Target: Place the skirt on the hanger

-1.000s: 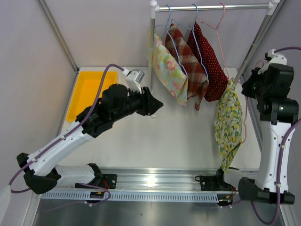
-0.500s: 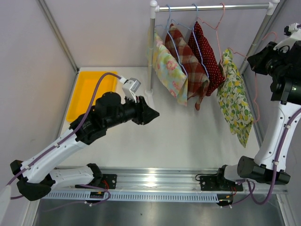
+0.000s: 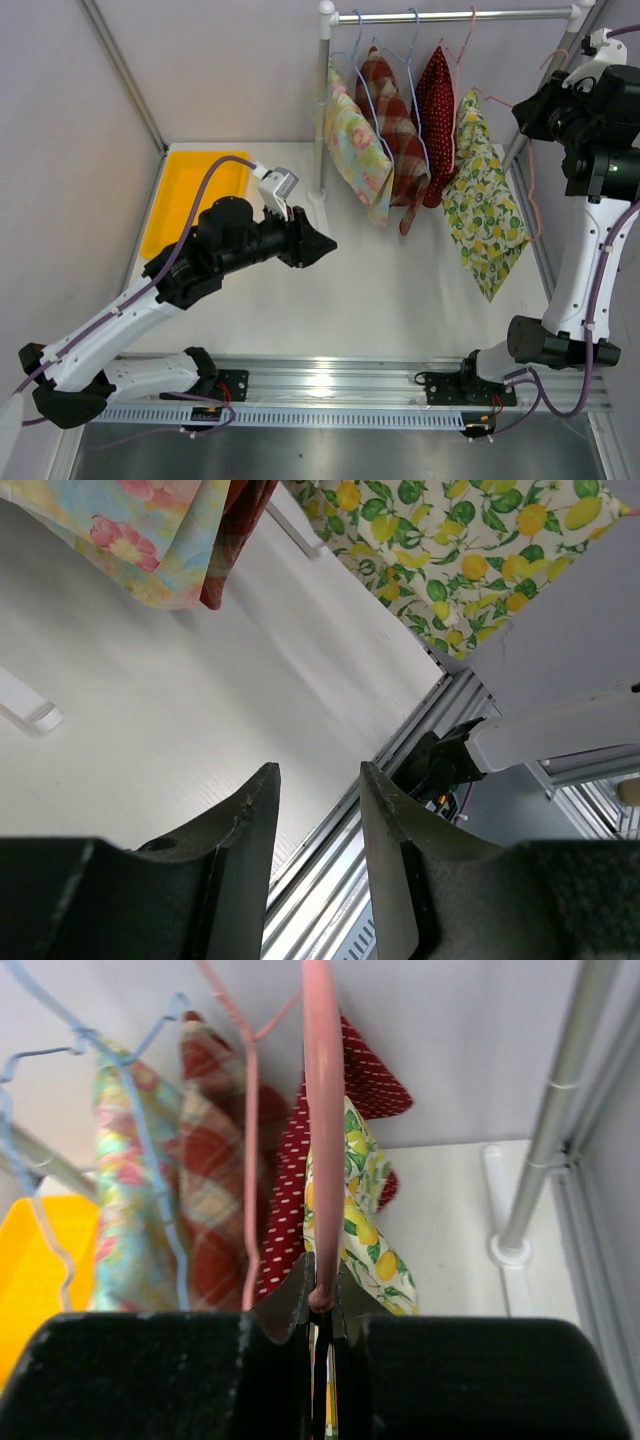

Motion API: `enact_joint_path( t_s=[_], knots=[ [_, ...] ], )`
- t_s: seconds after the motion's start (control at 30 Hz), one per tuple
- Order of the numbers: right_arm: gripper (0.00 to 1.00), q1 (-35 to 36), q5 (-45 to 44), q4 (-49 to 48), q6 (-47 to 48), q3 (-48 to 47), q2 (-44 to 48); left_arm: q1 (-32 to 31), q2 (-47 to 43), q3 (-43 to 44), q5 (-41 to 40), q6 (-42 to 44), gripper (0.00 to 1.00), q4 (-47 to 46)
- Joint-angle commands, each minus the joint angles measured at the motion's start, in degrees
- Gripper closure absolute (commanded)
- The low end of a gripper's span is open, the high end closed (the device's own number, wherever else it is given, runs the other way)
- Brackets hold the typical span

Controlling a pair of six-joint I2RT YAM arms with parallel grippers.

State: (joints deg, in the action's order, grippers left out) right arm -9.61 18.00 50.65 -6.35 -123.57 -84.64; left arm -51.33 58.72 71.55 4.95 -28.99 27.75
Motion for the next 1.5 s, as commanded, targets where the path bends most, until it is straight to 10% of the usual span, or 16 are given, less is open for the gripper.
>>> enact_joint_path(
  t_s=[0.0,1.47],
  knots=[
    [1.00,-0.1,-7.6,-4.7,0.4,-2.6,-0.9,0.4,-1.8,0.3,1.1,1.8,0.57,0.4],
    [1.00,-1.4,0.1,-33.6,-5.5,-14.5,-22.6,0.4,0.6,-2.8,2.7,4.5,0.57,-1.6]
  ],
)
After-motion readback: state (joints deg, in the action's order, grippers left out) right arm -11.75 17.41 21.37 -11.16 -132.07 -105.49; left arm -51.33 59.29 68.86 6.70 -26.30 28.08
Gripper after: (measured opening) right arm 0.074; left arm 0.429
